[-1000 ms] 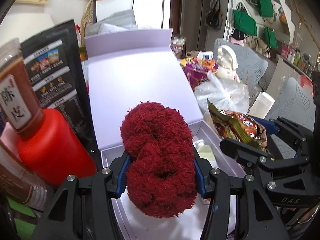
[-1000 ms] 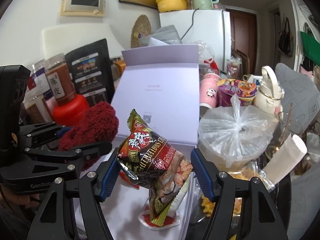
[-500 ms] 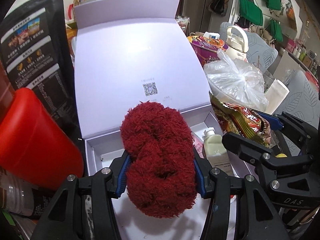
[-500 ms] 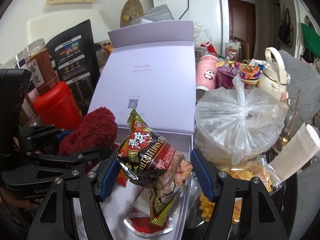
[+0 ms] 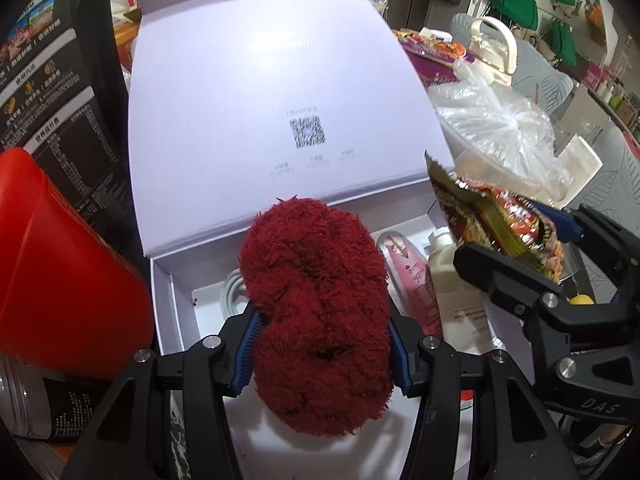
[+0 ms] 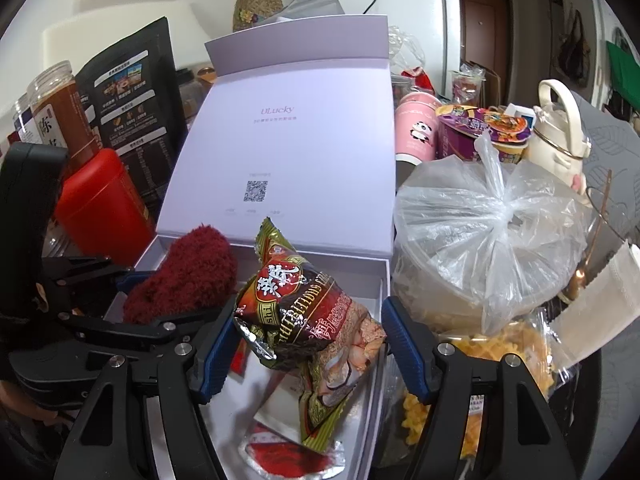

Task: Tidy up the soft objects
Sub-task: 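Lower the scrunchie and chips bag into the lavender box and open both grippers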

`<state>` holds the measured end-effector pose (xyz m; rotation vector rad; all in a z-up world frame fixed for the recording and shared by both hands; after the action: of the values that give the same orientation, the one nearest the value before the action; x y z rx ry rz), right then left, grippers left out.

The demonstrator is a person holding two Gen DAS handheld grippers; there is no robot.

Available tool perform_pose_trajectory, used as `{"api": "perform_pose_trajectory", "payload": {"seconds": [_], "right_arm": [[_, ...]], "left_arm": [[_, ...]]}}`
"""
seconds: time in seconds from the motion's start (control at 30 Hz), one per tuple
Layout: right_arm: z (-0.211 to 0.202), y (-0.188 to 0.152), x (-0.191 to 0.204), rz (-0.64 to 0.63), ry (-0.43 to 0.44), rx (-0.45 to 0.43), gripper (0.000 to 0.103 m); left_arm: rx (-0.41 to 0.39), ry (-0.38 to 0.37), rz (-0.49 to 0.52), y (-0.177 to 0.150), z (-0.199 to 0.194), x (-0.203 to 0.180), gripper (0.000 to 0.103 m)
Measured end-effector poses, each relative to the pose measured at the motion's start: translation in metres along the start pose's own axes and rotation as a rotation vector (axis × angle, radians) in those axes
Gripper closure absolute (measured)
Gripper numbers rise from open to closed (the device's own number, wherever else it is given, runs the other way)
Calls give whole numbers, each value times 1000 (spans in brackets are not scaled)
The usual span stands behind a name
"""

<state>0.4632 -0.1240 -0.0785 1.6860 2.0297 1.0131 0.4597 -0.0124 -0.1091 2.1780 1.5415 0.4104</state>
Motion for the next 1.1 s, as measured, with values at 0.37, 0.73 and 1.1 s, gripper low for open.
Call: {"api": "perform_pose_trajectory", "payload": {"seconds": [0.37,0.73,1.1], "right_arm": [[2,-1,8,-35,-12,41,30],[-8,-6,10,-38,-21,50,29],[-25,-10,-2,-26,-78,32,29]], "left_arm": [[52,-6,-25,-4,9,0,50],[26,53,21,-6,0,-3,50],[-38,142,41,4,-17,-8,12]]}}
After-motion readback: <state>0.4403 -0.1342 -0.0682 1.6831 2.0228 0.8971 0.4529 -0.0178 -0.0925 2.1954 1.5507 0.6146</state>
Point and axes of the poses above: each gripper's, at about its wrist camera, not at the fingertips, and z roughly the way its jaws point, x to its left, y to its top, the point moved 3 cm from there along z, roughly the way its jaws point, and after that the axes turned 7 degrees about z, right-handed, at the moved point
